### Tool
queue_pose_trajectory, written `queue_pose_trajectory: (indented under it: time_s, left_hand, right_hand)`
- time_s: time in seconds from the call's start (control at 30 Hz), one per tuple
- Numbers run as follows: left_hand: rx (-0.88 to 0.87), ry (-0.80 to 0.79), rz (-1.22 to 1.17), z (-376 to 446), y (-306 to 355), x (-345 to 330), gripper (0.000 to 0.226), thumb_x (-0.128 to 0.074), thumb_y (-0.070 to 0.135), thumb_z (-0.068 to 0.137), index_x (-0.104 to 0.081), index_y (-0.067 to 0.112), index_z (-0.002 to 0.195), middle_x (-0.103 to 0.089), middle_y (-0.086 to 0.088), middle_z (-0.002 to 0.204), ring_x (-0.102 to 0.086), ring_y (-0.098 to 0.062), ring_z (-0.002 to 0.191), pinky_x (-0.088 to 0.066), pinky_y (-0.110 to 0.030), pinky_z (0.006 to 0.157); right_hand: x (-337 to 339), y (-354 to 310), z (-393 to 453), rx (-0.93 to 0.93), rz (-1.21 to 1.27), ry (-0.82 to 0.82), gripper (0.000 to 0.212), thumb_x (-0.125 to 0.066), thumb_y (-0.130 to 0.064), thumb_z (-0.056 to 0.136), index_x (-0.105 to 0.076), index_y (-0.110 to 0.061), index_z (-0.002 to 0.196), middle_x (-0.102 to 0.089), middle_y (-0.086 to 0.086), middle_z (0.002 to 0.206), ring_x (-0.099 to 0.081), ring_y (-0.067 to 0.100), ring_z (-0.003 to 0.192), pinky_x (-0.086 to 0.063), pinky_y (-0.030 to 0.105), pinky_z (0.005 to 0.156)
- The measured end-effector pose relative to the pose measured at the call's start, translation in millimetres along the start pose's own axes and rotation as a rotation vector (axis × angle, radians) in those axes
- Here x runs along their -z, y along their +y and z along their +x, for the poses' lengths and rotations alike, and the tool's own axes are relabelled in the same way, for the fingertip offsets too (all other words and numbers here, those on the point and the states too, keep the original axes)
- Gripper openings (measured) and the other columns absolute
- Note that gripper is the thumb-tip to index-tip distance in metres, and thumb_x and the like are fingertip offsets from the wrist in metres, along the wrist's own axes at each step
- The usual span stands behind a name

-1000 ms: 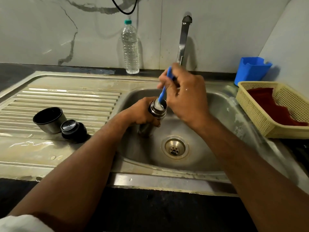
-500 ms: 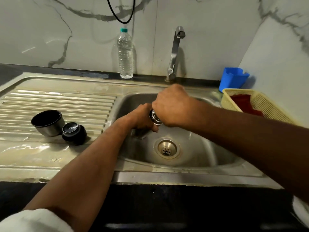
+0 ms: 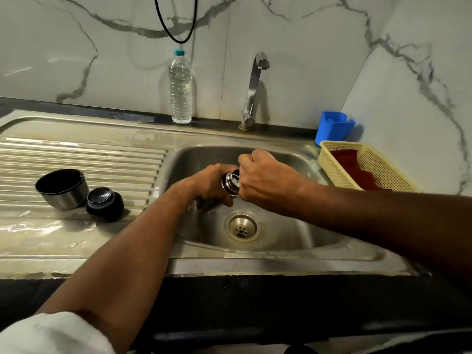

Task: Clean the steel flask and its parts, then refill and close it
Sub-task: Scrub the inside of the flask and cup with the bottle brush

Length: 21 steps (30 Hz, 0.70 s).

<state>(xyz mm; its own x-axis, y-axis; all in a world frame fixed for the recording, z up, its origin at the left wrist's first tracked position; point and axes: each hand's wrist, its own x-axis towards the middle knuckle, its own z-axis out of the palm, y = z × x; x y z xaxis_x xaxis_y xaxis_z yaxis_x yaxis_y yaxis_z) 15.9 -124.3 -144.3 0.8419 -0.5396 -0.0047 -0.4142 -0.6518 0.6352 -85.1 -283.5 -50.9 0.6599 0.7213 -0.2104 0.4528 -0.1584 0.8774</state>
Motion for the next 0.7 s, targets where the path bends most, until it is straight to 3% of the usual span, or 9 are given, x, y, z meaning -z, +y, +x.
queue_pose_trajectory:
  time_s: [0.07, 0.13, 0.3, 0.37, 0.47, 0.53, 0.6, 0.67, 0.7]
  left_hand:
    - [-0.006, 0.013, 0.006, 0.9, -1.2, -0.2, 0.057, -0.095, 0.004, 0.067, -0.058, 0.041, 0.089, -0.065, 0.018, 0.091, -0.065, -0.009, 0.088, -0.052, -0.032, 0.087]
    - [-0.017, 0.005, 0.003, 0.8, -4.0, -0.3, 0.053, -0.096, 0.007, 0.065, -0.065, 0.033, 0.1, -0.069, 0.014, 0.096, -0.068, -0.016, 0.097, -0.053, -0.036, 0.091]
    - [-0.005, -0.022, 0.044, 2.0, -5.8, -3.5, 0.059, -0.095, 0.004, 0.063, -0.065, 0.034, 0.105, -0.066, 0.021, 0.091, -0.061, 0.008, 0.084, -0.043, -0.016, 0.072]
    - [0.0, -0.005, 0.031, 2.1, -7.7, -2.2, 0.061, -0.094, 0.003, 0.064, -0.063, 0.038, 0.102, -0.065, 0.022, 0.089, -0.06, 0.009, 0.082, -0.042, -0.016, 0.072]
    - [0.003, 0.007, 0.048, 1.2, -10.5, 0.4, 0.062, -0.094, 0.001, 0.062, -0.06, 0.041, 0.095, -0.065, 0.02, 0.089, -0.06, 0.006, 0.082, -0.044, -0.018, 0.07]
    - [-0.005, -0.015, 0.044, 1.9, -9.5, -0.8, 0.06, -0.092, -0.003, 0.063, -0.062, 0.035, 0.098, -0.066, 0.017, 0.088, -0.06, 0.005, 0.078, -0.042, -0.011, 0.061]
    - [-0.026, -0.004, 0.036, 4.1, -5.5, -2.5, 0.06, -0.092, -0.003, 0.064, -0.063, 0.032, 0.103, -0.066, 0.017, 0.09, -0.061, 0.004, 0.079, -0.042, -0.007, 0.058]
    - [-0.071, 0.023, 0.065, 6.9, -0.7, -4.1, 0.064, -0.093, 0.002, 0.064, -0.063, 0.033, 0.111, -0.067, 0.016, 0.098, -0.064, -0.001, 0.09, -0.045, -0.011, 0.072]
    - [-0.096, 0.026, 0.088, 7.2, 1.0, -4.4, 0.065, -0.093, 0.004, 0.064, -0.063, 0.032, 0.114, -0.068, 0.014, 0.103, -0.065, -0.005, 0.095, -0.048, -0.017, 0.079]
  right_hand:
    - [4.4, -1.3, 4.0, -0.024, 0.075, 0.011, 0.03, -0.035, -0.007, 0.103, -0.065, -0.005, 0.109, -0.052, 0.014, 0.083, -0.044, 0.026, 0.076, -0.04, 0.038, 0.063]
    - [7.7, -5.9, 6.6, -0.156, 0.343, -0.05, 0.024, -0.042, -0.017, 0.105, -0.066, -0.011, 0.106, -0.057, 0.005, 0.083, -0.046, 0.02, 0.07, -0.039, 0.037, 0.061]
    - [11.0, 14.6, 16.3, -0.576, 1.2, -0.448, 0.012, -0.06, -0.026, 0.097, -0.065, -0.016, 0.099, -0.06, 0.0, 0.077, -0.053, 0.015, 0.063, -0.038, 0.027, 0.052]
    - [12.8, 17.6, 11.5, -0.516, 1.101, -0.409, 0.008, -0.06, -0.025, 0.097, -0.062, -0.017, 0.096, -0.058, 0.0, 0.074, -0.052, 0.015, 0.061, -0.036, 0.029, 0.05]
    - [-1.6, -0.5, -7.7, -0.16, 0.285, -0.054, 0.014, -0.061, -0.019, 0.096, -0.062, -0.018, 0.082, -0.04, 0.0, 0.062, -0.038, 0.016, 0.051, -0.028, 0.032, 0.049]
    - [-17.4, -7.6, -18.7, -0.133, -0.056, 0.095, 0.019, -0.067, -0.015, 0.091, -0.062, -0.015, 0.072, -0.035, 0.004, 0.058, -0.029, 0.019, 0.05, -0.023, 0.033, 0.049]
    - [-17.9, -1.2, -26.1, -0.179, 0.07, 0.073, 0.018, -0.067, -0.014, 0.087, -0.06, -0.015, 0.071, -0.042, 0.004, 0.057, -0.029, 0.019, 0.05, -0.023, 0.032, 0.048]
    - [-9.0, 0.3, -26.4, -0.29, 0.494, -0.053, 0.019, -0.063, -0.018, 0.09, -0.053, -0.019, 0.074, -0.05, 0.0, 0.064, -0.039, 0.017, 0.051, -0.028, 0.029, 0.05]
    - [-4.5, 0.9, -23.6, -0.461, 0.773, -0.163, 0.022, -0.06, -0.021, 0.092, -0.048, -0.021, 0.074, -0.052, -0.002, 0.067, -0.044, 0.015, 0.054, -0.03, 0.029, 0.051]
